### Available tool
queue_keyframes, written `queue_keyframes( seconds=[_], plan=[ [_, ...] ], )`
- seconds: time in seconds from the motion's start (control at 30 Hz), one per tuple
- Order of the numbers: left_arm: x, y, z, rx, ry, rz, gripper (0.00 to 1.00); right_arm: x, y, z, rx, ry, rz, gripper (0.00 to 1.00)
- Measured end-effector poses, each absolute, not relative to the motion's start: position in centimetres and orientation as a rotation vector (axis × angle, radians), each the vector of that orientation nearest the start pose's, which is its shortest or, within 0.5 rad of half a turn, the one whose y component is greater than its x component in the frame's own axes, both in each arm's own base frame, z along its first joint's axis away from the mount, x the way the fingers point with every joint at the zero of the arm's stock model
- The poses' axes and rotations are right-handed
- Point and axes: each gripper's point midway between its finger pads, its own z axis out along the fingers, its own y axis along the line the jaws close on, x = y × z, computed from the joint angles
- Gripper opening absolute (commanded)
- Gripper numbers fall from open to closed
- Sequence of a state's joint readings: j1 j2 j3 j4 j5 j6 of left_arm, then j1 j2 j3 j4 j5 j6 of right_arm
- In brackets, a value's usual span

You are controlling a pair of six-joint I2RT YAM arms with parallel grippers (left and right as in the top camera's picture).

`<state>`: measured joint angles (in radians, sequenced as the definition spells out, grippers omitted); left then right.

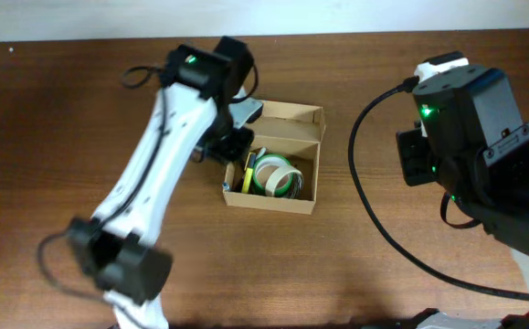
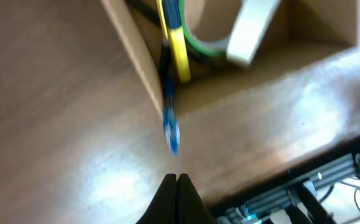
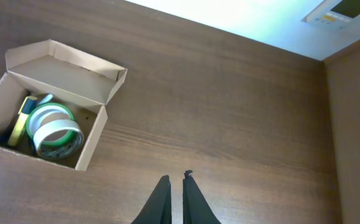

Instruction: Pack container

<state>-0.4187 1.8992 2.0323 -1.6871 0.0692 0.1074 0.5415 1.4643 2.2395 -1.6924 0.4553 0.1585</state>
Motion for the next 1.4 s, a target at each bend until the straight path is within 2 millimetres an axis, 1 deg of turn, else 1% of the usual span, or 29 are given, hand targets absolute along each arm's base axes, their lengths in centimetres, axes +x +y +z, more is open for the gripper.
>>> queue_keyframes(
  seconds=[0.03,0.1,0.17,0.2,0.27,0.33,0.47,0.6,0.73,0.87,0.9,1.0,1.1,1.23,1.27,1.37,1.4],
  plan=[
    [30.3,-14.8,22.1,0.809,2.997,-0.117,0.02,26.5,7.1,40.9,-0.269,2.363,-0.24,0.04],
    [29.1,-14.3,23.9,0.79,2.948,-0.128,0.02,26.5,7.1,40.9,-0.269,2.363,-0.24,0.04],
    [27.9,-13.7,25.3,0.765,2.91,-0.139,0.02,26.5,7.1,40.9,-0.268,2.363,-0.238,0.04],
    [27.3,-13.5,25.9,0.754,2.896,-0.143,0.02,26.5,7.1,40.9,-0.269,2.363,-0.238,0.04],
    [26.2,-13.0,26.2,0.744,2.888,-0.145,0.02,26.5,7.2,40.9,-0.27,2.364,-0.235,0.04],
    [25.1,-12.5,25.4,0.743,2.922,-0.139,0.02,26.5,7.2,40.9,-0.271,2.365,-0.231,0.04],
    [24.0,-12.0,22.4,0.746,3.026,-0.116,0.02,26.4,7.4,40.8,-0.275,2.368,-0.221,0.04],
    [24.0,-12.0,19.3,0.747,3.073,-0.105,0.02,26.4,7.5,40.7,-0.279,2.372,-0.209,0.04],
    [23.9,-11.9,16.6,0.752,3.099,-0.093,0.02,26.4,7.6,40.7,-0.28,2.373,-0.204,0.04],
    [24.9,-12.0,14.5,0.746,3.068,-0.076,0.02,26.4,7.7,40.7,-0.282,2.374,-0.2,0.04],
    [25.0,-12.0,14.4,0.745,3.065,-0.072,0.02,26.4,7.7,40.7,-0.281,2.374,-0.2,0.04],
    [26.1,-12.1,14.0,0.735,3.02,-0.045,0.02,26.4,7.7,40.7,-0.281,2.374,-0.2,0.04],
    [27.3,-12.1,14.0,0.723,2.973,-0.021,0.02,26.4,7.7,40.7,-0.282,2.374,-0.199,0.04],
    [28.3,-12.3,14.1,0.711,2.932,-0.007,0.02,26.3,7.6,40.7,-0.28,2.373,-0.199,0.04],
    [28.5,-12.3,14.1,0.709,2.925,-0.005,0.05,26.3,7.6,40.7,-0.281,2.373,-0.198,0.04],
    [28.8,-12.3,14.2,0.708,2.911,0.003,0.27,26.2,7.5,40.9,-0.278,2.368,-0.195,0.04],
    [29.0,-12.3,14.2,0.704,2.906,0.004,0.31,26.1,7.5,41.0,-0.277,2.365,-0.193,0.04]
  ],
)
